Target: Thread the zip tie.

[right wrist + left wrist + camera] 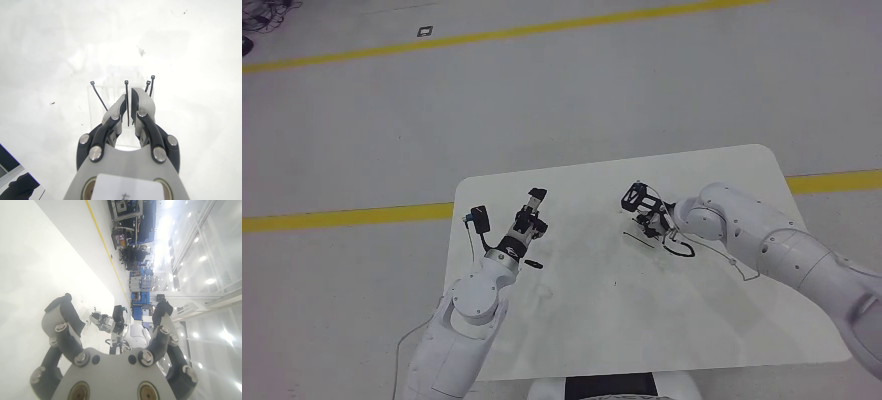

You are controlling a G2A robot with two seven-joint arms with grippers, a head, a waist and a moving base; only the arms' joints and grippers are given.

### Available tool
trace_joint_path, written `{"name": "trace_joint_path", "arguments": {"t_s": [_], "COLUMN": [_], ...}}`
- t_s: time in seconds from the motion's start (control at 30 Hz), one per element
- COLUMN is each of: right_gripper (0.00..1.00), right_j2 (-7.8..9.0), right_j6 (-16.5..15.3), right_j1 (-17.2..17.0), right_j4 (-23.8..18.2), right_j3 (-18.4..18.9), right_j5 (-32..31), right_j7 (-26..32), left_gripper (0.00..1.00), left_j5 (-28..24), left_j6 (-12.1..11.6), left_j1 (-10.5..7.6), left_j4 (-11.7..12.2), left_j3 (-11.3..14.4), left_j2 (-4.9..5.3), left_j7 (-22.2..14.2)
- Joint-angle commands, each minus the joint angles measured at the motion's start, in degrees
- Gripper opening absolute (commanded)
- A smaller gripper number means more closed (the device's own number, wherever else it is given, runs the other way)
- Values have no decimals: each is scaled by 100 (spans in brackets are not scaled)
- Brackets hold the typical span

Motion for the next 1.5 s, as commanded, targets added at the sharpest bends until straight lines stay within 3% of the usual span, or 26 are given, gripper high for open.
{"name": "trace_joint_path", "arguments": {"t_s": [0.0, 0.13, 0.57, 0.8, 1.47], "right_gripper": [5, 0, 0, 0, 0], "right_j2": [-12, -23, 126, 312, 1044], "right_j6": [0, 0, 0, 0, 0], "right_j1": [18, 53, 68, 9, -263], "right_j4": [33, 81, -72, -421, -1642], "right_j3": [-31, -85, -87, 12, 345], "right_j5": [34, 91, 182, 208, 790], "right_j7": [-19, -64, -156, -209, -590], "left_gripper": [100, 100, 100, 100, 100], "left_j5": [0, 0, 0, 0, 0], "left_j6": [0, 0, 0, 0, 0], "left_j1": [0, 0, 0, 0, 0], "left_j4": [0, 0, 0, 0, 0], "left_j3": [0, 0, 0, 0, 0], "left_j2": [0, 0, 0, 0, 0], "left_j7": [0, 0, 0, 0, 0]}}
